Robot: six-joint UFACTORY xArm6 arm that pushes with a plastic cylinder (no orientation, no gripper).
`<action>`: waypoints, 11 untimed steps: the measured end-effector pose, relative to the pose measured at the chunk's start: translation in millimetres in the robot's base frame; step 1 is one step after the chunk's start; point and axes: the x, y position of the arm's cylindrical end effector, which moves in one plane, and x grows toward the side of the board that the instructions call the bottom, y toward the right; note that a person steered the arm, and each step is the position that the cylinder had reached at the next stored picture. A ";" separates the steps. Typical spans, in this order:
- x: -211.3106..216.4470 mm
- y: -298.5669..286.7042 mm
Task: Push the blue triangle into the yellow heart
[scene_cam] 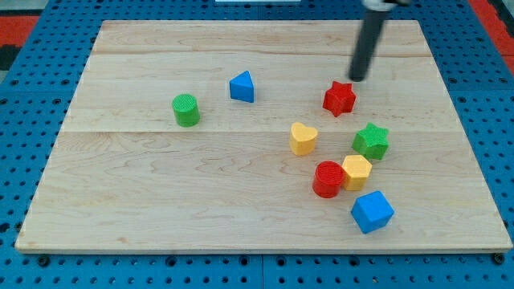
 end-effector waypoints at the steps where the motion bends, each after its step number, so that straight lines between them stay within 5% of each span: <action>1: 44.1 -22.0; 2: 87.6 -35.2; 3: 66.3 -40.1; 4: 1.0 -9.7; 5: -57.5 -86.0; 6: -48.6 -178.8; 9: 88.4 -67.5; 11: 66.3 -115.2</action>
